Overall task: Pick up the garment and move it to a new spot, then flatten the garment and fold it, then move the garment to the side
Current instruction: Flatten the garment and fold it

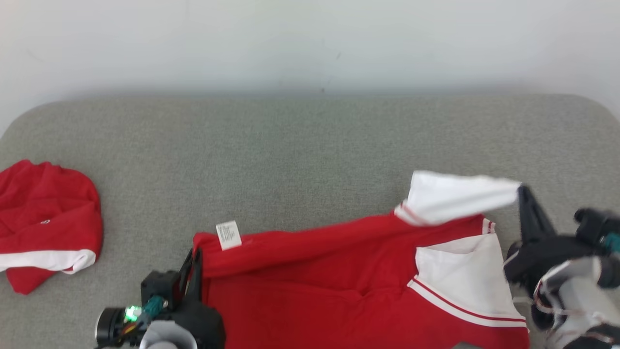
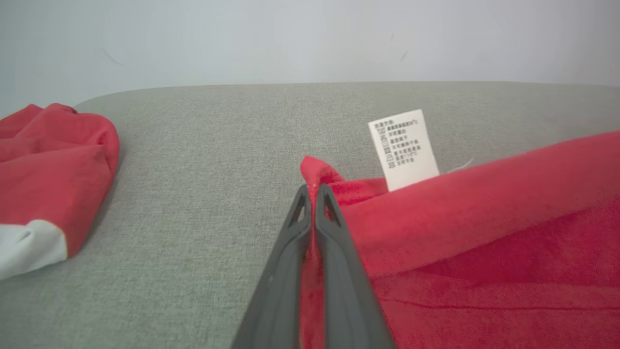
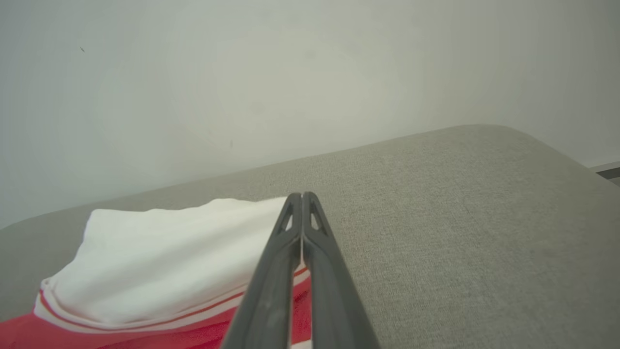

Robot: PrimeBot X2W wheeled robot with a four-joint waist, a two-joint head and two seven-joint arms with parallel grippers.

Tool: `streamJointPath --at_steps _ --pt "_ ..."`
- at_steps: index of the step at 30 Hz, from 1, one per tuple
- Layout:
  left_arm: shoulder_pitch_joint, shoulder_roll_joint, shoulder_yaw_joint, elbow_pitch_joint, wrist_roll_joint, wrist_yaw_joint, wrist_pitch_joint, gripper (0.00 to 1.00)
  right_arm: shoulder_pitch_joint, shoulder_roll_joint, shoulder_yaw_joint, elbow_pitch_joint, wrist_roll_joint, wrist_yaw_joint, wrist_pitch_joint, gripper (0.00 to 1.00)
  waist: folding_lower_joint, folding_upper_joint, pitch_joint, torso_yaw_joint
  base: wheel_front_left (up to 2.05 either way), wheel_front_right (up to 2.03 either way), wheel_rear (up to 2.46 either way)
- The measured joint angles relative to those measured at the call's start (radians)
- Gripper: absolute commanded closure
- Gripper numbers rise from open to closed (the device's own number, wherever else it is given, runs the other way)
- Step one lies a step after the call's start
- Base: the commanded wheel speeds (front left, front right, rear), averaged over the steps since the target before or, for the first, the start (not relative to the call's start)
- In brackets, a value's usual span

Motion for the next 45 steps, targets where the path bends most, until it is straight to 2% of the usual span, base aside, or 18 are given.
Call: streamJointPath --at_steps 5,10,20,31,32,33,34,35,41,45 --pt "0.087 -0.002 0.028 -0.034 0.0 0.001 0.0 1.0 0.132 0.055 -0.048 -0.066 -0.037 0.0 0.0 1.0 0.0 0.0 -0.042 -0.021 0.0 0.0 0.0" --pt "0.162 -0.011 0.046 -0.052 0.001 0.0 0.0 1.0 0.23 0.089 -0.081 -0.075 -0.083 0.0 0.0 1.0 0.0 -0.0001 -0.075 -0.034 0.0 0.0 0.0" --pt "0.222 -0.019 0.079 -0.058 0.007 0.0 0.0 1.0 0.289 0.151 -0.137 -0.073 -0.13 0.0 0.0 1.0 0.0002 0.0001 -0.097 -0.041 0.0 0.0 0.0" --pt "0.267 -0.028 0.083 -0.051 0.013 0.0 0.0 1.0 0.312 0.172 -0.143 -0.038 -0.161 0.0 0.0 1.0 0.0003 0.0001 -0.101 -0.056 0.0 0.0 0.0" --pt "0.27 -0.028 0.083 -0.055 0.013 0.001 0.0 0.93 0.313 0.175 -0.144 -0.033 -0.161 0.0 0.0 0.69 0.0003 0.0 -0.102 -0.057 0.0 0.0 0.0" --pt "0.274 -0.028 0.083 -0.062 0.013 0.002 0.0 0.57 0.316 0.176 -0.144 -0.028 -0.161 0.0 0.0 0.12 0.0003 0.0001 -0.103 -0.058 0.0 0.0 0.0" --pt "0.28 -0.029 0.084 -0.071 0.013 0.003 0.0 0.2 0.319 0.178 -0.151 -0.026 -0.161 0.0 0.0 0.0 0.0003 0.0001 -0.104 -0.059 0.0 0.0 0.0" --pt "0.287 -0.029 0.086 -0.079 0.013 0.007 0.0 0.0 0.323 0.178 -0.158 -0.026 -0.162 0.0 0.0 0.0 0.0003 0.0 -0.105 -0.06 0.0 0.0 0.0" --pt "0.353 -0.03 0.123 -0.153 0.003 0.036 0.0 0.0 0.331 0.185 -0.203 -0.06 -0.192 0.0 0.0 0.0 0.0003 0.0001 -0.112 -0.064 0.0 0.0 0.0" --pt "0.396 -0.029 0.148 -0.18 0.012 0.038 0.0 0.0 0.333 0.2 -0.168 -0.085 -0.199 0.0 0.0 0.0 0.0003 0.0001 -0.117 -0.059 0.0 0.0 0.0"
